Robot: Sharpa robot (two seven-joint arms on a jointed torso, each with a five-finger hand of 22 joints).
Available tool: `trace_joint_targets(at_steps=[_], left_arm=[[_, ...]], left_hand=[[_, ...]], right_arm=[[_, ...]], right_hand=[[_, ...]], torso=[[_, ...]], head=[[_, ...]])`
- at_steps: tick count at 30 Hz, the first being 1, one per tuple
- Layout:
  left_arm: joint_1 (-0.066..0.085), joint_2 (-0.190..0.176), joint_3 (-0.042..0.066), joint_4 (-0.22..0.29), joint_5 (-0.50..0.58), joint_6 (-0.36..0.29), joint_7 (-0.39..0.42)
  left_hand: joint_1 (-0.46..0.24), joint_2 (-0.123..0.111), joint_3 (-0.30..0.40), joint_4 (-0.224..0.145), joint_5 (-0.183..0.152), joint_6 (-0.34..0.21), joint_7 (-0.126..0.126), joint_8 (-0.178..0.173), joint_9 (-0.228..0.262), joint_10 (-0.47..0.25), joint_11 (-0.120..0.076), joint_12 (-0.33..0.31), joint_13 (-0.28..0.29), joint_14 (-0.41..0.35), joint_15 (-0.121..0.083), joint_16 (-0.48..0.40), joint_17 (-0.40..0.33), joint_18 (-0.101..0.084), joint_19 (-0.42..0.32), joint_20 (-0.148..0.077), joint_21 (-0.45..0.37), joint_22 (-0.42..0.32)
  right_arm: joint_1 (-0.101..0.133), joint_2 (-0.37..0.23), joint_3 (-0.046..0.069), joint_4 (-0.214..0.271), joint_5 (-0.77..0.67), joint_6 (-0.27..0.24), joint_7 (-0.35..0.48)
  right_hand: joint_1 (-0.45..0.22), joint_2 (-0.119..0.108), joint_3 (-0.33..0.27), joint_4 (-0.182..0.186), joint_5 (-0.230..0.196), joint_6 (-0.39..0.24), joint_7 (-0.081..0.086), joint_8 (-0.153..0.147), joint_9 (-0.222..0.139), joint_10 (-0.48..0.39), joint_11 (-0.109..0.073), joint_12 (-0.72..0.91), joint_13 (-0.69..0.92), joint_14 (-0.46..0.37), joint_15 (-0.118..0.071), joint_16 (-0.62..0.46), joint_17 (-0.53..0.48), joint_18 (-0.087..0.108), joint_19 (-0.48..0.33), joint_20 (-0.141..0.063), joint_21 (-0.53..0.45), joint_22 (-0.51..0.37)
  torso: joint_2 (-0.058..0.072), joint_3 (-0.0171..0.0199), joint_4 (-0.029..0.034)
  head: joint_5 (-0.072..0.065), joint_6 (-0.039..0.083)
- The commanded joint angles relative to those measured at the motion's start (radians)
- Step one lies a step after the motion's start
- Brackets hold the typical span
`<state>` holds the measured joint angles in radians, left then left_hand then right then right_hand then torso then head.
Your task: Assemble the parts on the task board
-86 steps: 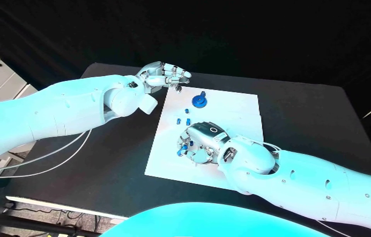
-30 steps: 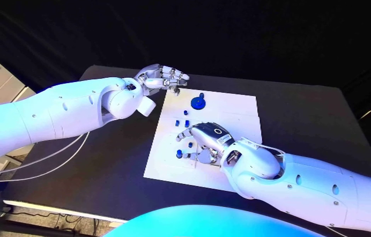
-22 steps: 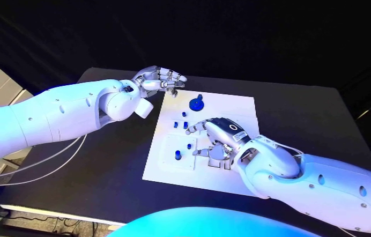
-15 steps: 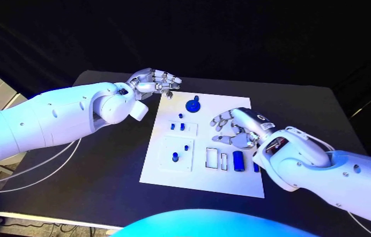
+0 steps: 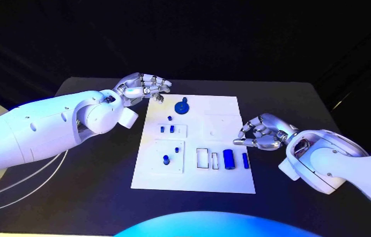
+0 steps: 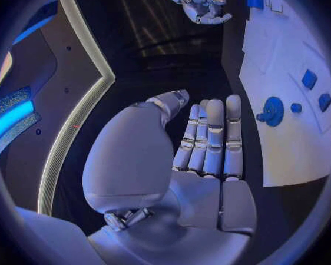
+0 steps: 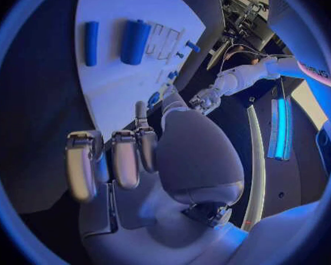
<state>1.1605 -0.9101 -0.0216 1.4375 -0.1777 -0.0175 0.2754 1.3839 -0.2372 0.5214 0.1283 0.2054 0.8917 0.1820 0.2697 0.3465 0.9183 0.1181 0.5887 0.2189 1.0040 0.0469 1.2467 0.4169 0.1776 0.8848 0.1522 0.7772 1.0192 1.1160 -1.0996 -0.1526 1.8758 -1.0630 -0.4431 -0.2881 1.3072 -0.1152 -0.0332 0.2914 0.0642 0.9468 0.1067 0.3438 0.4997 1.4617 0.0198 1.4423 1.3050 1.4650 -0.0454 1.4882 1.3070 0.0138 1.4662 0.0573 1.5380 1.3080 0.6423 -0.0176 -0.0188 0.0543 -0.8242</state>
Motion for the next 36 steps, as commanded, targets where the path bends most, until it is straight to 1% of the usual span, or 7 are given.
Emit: trace_joint_targets(at_steps=[1, 5, 10, 20, 27, 33, 36], left_arm=[[-0.002, -0.001, 0.0, 0.014, 0.015, -0.006, 0.035], [-0.003, -0.002, 0.0, 0.019, 0.016, -0.006, 0.036], [-0.005, -0.004, 0.0, 0.021, 0.017, -0.006, 0.034], [-0.005, -0.007, 0.0, 0.019, 0.019, -0.001, 0.028], [-0.005, -0.007, -0.001, 0.016, 0.022, 0.005, 0.022], [-0.005, -0.007, -0.001, 0.016, 0.023, 0.013, 0.017], [-0.005, -0.008, -0.001, 0.016, 0.023, 0.016, 0.015]], left_hand=[[-0.008, 0.0, -0.006, 0.001, -0.003, -0.006, -0.003, 0.003, 0.002, -0.006, -0.001, 0.006, -0.001, 0.0, 0.006, 0.0, 0.001, 0.005, 0.001, 0.004, -0.005, -0.002], [-0.009, 0.0, -0.008, 0.003, -0.003, -0.006, -0.003, 0.003, 0.002, -0.006, -0.001, 0.006, -0.001, 0.0, 0.006, 0.0, 0.002, 0.005, 0.002, 0.004, -0.006, -0.003], [-0.01, 0.0, -0.009, 0.004, -0.003, -0.006, -0.003, 0.004, 0.002, -0.006, -0.001, 0.007, -0.001, 0.0, 0.006, 0.0, 0.002, 0.005, 0.002, 0.004, -0.008, -0.004], [-0.011, 0.003, -0.01, 0.008, -0.003, -0.005, -0.003, 0.006, 0.003, -0.007, -0.002, 0.008, -0.001, 0.0, 0.006, 0.0, 0.003, 0.006, 0.003, 0.004, -0.011, -0.007], [-0.011, 0.003, -0.01, 0.008, -0.003, -0.005, -0.003, 0.006, 0.003, -0.007, -0.002, 0.008, -0.001, 0.0, 0.006, 0.0, 0.003, 0.006, 0.003, 0.004, -0.011, -0.007], [-0.01, 0.004, -0.01, 0.009, -0.003, -0.005, -0.003, 0.006, 0.003, -0.007, -0.002, 0.008, -0.001, 0.0, 0.006, 0.0, 0.003, 0.006, 0.004, 0.004, -0.012, -0.008], [-0.01, 0.004, -0.01, 0.009, -0.003, -0.005, -0.003, 0.006, 0.003, -0.007, -0.002, 0.008, -0.001, 0.0, 0.006, 0.0, 0.003, 0.006, 0.004, 0.004, -0.012, -0.008]], right_arm=[[-0.019, -0.011, -0.001, 0.021, -0.008, 0.044, -0.126], [-0.04, -0.006, -0.002, 0.025, -0.058, 0.016, -0.176], [-0.062, 0.019, -0.003, 0.023, -0.096, -0.008, -0.218], [-0.078, 0.059, -0.004, 0.011, -0.125, -0.015, -0.245], [-0.087, 0.087, -0.004, -0.008, -0.129, 0.005, -0.26], [-0.094, 0.116, -0.005, -0.036, -0.144, 0.051, -0.294], [-0.098, 0.132, -0.006, -0.043, -0.152, 0.071, -0.31]], right_hand=[[-0.018, 0.001, -0.014, 0.002, -0.004, 0.0, -0.009, 0.012, 0.008, 0.035, -0.001, 0.026, 0.139, 0.07, -0.005, 0.012, 0.065, -0.012, 0.102, -0.004, 0.023, 0.26], [-0.038, -0.005, -0.027, 0.003, -0.003, -0.001, -0.01, 0.019, 0.012, 0.043, -0.001, 0.038, 0.157, 0.074, -0.006, 0.022, 0.089, -0.014, 0.105, -0.004, 0.033, 0.263], [-0.063, -0.008, -0.038, 0.004, -0.003, -0.001, -0.011, 0.024, 0.015, 0.05, -0.002, 0.048, 0.17, 0.078, -0.006, 0.03, 0.109, -0.014, 0.105, -0.005, 0.033, 0.263], [-0.09, -0.004, -0.048, 0.004, -0.003, -0.001, -0.012, 0.028, 0.017, 0.052, -0.003, 0.05, 0.176, 0.079, -0.006, 0.034, 0.119, -0.014, 0.105, -0.005, 0.033, 0.263], [-0.109, 0.003, -0.057, 0.004, -0.003, 0.003, -0.013, 0.033, 0.019, 0.052, -0.004, 0.05, 0.178, 0.08, -0.006, 0.036, 0.125, -0.014, 0.105, -0.005, 0.033, 0.263], [-0.119, 0.006, -0.063, 0.004, -0.003, 0.007, -0.014, 0.036, 0.021, 0.047, -0.005, 0.043, 0.172, 0.079, -0.007, 0.036, 0.124, -0.014, 0.105, -0.005, 0.033, 0.263], [-0.136, 0.019, -0.074, 0.003, -0.003, 0.026, -0.021, 0.05, 0.026, 0.044, -0.009, 0.037, 0.168, 0.079, -0.01, 0.036, 0.125, -0.014, 0.105, -0.007, 0.033, 0.263]], torso=[[-0.002, -0.0003, -0.003], [-0.004, -0.0006, -0.0048], [-0.002, 0.0, -0.0031], [-0.002, -0.0008, -0.0038], [-0.002, -0.0007, -0.0036], [-0.002, -0.0011, -0.0021], [-0.002, -0.001, -0.0032]], head=[[-0.016, -0.001], [-0.016, -0.005], [-0.018, -0.005], [-0.014, -0.01], [-0.013, -0.012], [-0.012, -0.013], [-0.011, -0.014]])
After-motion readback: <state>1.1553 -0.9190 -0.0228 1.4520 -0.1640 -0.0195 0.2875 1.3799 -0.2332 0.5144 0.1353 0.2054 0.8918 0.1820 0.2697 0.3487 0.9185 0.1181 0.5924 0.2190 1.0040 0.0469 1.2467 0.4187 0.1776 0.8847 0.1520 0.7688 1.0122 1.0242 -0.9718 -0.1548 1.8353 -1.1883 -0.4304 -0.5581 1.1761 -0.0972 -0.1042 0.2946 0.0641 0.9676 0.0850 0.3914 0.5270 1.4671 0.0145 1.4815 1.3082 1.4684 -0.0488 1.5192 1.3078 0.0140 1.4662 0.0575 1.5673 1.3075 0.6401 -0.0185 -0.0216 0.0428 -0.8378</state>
